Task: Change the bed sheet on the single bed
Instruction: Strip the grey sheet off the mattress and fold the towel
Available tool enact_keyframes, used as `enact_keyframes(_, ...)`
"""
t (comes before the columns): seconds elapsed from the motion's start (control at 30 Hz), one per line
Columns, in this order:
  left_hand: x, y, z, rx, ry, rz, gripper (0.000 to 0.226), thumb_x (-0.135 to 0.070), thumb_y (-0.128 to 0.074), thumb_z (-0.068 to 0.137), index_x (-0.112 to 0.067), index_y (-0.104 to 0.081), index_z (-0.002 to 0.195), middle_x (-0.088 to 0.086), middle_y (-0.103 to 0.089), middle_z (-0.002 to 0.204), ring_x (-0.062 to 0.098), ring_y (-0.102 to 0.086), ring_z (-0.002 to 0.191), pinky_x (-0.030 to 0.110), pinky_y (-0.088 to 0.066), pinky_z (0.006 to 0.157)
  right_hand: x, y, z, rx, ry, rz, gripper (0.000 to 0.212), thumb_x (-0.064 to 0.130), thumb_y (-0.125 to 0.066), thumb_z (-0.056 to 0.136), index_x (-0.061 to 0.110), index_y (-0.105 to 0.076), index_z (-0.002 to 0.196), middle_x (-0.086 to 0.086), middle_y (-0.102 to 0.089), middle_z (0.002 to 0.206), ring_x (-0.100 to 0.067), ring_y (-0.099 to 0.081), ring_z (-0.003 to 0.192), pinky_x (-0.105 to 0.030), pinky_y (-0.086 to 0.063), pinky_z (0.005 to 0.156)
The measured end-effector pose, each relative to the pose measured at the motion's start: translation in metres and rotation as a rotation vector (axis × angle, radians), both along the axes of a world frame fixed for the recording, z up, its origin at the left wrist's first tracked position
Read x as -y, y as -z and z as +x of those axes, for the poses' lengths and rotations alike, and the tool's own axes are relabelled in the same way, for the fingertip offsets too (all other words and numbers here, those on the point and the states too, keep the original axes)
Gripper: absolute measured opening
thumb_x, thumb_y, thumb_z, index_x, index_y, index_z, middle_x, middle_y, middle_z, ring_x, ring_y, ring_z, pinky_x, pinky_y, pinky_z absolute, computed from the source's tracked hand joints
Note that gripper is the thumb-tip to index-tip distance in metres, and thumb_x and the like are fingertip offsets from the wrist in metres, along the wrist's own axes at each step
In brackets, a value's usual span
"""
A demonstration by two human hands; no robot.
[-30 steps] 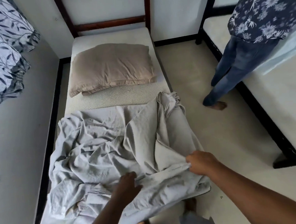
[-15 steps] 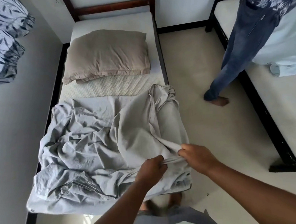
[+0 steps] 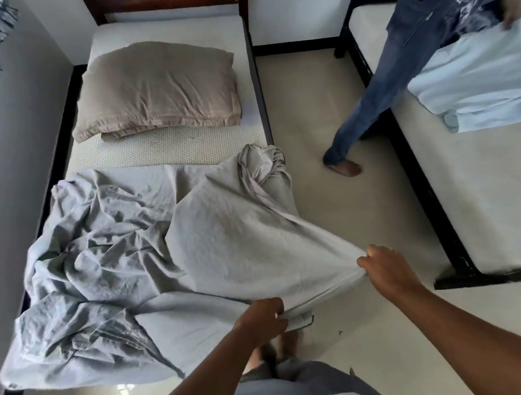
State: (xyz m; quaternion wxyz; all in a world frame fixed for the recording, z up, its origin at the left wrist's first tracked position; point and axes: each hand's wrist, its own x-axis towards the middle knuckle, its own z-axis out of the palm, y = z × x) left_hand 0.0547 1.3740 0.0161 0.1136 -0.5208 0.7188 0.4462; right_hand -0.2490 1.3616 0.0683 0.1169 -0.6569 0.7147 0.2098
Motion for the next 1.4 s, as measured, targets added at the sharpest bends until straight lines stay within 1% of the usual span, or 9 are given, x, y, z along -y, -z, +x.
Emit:
enact_keyframes(0.07,-0.010,0.009,-0.013,-0.010,0.005,0.038,0.026,-0.031,-0.059,0.093,-0.017,-0.059,0.115,0.008,-0.064,0.118,0.026,-0.061,0.105,0.029,-0.043,0.078,-0.013,0.012,-0.008,-0.095,-0.036,0.024,0.032,0.007,-0.090,0.052,0.017,-0.064,0.067,-0.006,-0.052,0.071,-0.027,-0.057,0.058,-0.033,-0.039,0.047)
enact_keyframes(0.17,-0.025,0.016,-0.030,-0.008,-0.010,0.048,0.020,-0.022,-0.049,0.098,-0.014,-0.056,0.115,0.011,-0.066,0.118,0.030,-0.062,0.105,0.035,-0.048,0.082,-0.027,0.023,-0.005,-0.117,-0.100,0.058,0.019,0.009,-0.076,0.072,0.018,-0.070,0.088,-0.008,-0.056,0.087,-0.027,-0.060,0.072,-0.035,-0.042,0.050)
enact_keyframes(0.37,-0.030,0.029,-0.050,0.042,-0.070,0.031,0.028,-0.027,-0.051,0.100,-0.012,-0.055,0.124,0.008,-0.061,0.128,0.025,-0.056,0.118,0.030,-0.039,0.092,-0.017,0.036,0.004,-0.003,-0.193,0.242,0.029,0.029,-0.049,0.099,0.023,-0.056,0.127,-0.009,-0.053,0.124,-0.032,-0.063,0.107,-0.038,-0.051,0.084)
enact_keyframes(0.53,-0.012,0.027,-0.094,0.051,-0.315,0.163,0.036,-0.032,-0.057,0.099,-0.012,-0.054,0.130,0.010,-0.063,0.127,0.027,-0.059,0.118,0.029,-0.043,0.095,0.003,0.064,-0.001,0.305,-0.178,0.385,0.036,0.025,-0.043,0.103,0.014,-0.056,0.134,-0.016,-0.057,0.136,-0.032,-0.060,0.120,-0.035,-0.048,0.098)
enact_keyframes(0.7,0.002,0.032,-0.164,-0.016,-0.636,0.312,0.042,-0.022,-0.065,0.095,-0.017,-0.048,0.133,0.010,-0.064,0.119,0.023,-0.065,0.102,0.038,-0.056,0.086,0.024,0.066,-0.022,0.518,-0.351,0.648,0.053,0.019,-0.055,0.097,0.034,-0.046,0.147,-0.011,-0.052,0.147,-0.033,-0.056,0.128,-0.039,-0.047,0.105)
enact_keyframes(0.93,0.051,0.020,-0.232,0.026,-0.869,0.214,0.036,-0.025,-0.065,0.094,-0.012,-0.053,0.126,0.002,-0.060,0.111,0.019,-0.058,0.099,0.026,-0.048,0.080,0.095,0.040,-0.087,0.526,-0.378,0.485,0.036,0.027,-0.055,0.092,0.020,-0.058,0.127,-0.013,-0.061,0.134,-0.034,-0.059,0.121,-0.037,-0.050,0.097)
enact_keyframes(1.1,0.097,0.009,-0.240,0.059,-0.904,0.080,0.045,-0.032,-0.066,0.094,-0.009,-0.054,0.130,0.008,-0.063,0.125,0.025,-0.061,0.113,0.029,-0.049,0.093,0.160,0.018,-0.094,0.557,-0.372,0.340,0.038,0.034,-0.057,0.097,0.013,-0.056,0.130,-0.014,-0.058,0.135,-0.034,-0.056,0.124,-0.037,-0.048,0.098)
enact_keyframes(1.3,0.161,-0.005,-0.236,0.026,-0.990,-0.029,0.048,-0.034,-0.064,0.095,-0.012,-0.050,0.135,0.003,-0.061,0.132,0.022,-0.062,0.109,0.027,-0.048,0.086,0.219,-0.008,-0.073,0.565,-0.470,0.238,0.032,0.034,-0.056,0.100,0.011,-0.051,0.122,-0.013,-0.051,0.131,-0.035,-0.055,0.120,-0.038,-0.046,0.091)
enact_keyframes(1.4,0.194,-0.006,-0.228,0.006,-1.009,-0.064,0.050,-0.035,-0.065,0.095,-0.011,-0.050,0.136,0.005,-0.060,0.135,0.023,-0.058,0.120,0.029,-0.047,0.094,0.247,-0.015,-0.058,0.550,-0.509,0.196,0.041,0.036,-0.055,0.100,0.013,-0.048,0.134,-0.012,-0.046,0.135,-0.035,-0.052,0.123,-0.041,-0.046,0.096)
